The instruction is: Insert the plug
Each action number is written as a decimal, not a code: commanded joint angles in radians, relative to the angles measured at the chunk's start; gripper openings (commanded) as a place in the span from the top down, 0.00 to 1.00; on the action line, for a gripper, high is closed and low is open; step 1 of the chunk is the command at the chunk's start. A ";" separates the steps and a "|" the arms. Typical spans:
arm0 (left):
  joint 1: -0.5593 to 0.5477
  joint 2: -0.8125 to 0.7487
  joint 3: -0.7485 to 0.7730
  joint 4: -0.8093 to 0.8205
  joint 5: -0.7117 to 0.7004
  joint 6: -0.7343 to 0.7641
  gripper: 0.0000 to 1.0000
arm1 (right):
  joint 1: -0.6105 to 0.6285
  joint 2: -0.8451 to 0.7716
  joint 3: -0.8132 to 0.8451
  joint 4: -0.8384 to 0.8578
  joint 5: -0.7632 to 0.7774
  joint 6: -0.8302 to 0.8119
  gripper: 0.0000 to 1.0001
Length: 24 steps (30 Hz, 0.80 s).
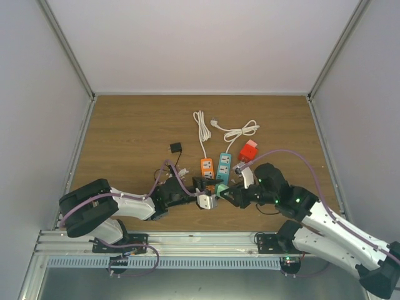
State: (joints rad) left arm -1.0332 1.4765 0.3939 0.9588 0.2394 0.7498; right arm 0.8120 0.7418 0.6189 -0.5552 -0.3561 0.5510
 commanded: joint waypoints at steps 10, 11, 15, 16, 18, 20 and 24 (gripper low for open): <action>-0.003 0.040 0.061 0.215 -0.123 -0.181 0.72 | 0.013 -0.137 -0.188 0.346 0.168 0.131 0.69; -0.002 0.048 0.066 0.215 -0.133 -0.184 0.72 | 0.016 -0.143 -0.196 0.359 0.182 0.132 0.70; -0.003 0.065 0.073 0.236 -0.166 -0.198 0.71 | 0.020 -0.156 -0.214 0.398 0.200 0.141 0.74; -0.003 0.066 0.073 0.238 -0.166 -0.200 0.71 | 0.020 -0.159 -0.218 0.403 0.209 0.142 0.76; -0.003 0.071 0.072 0.244 -0.158 -0.203 0.71 | 0.022 -0.165 -0.217 0.403 0.230 0.136 0.87; -0.003 0.074 0.073 0.245 -0.157 -0.209 0.68 | 0.023 -0.168 -0.209 0.392 0.253 0.126 0.99; 0.002 0.089 0.063 0.287 -0.208 -0.232 0.31 | 0.023 -0.118 -0.123 0.261 0.343 0.092 1.00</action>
State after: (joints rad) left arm -1.0325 1.5520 0.4397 1.0710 0.0994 0.5610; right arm 0.8322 0.5858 0.4160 -0.2073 -0.1574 0.6594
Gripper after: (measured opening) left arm 0.500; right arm 0.275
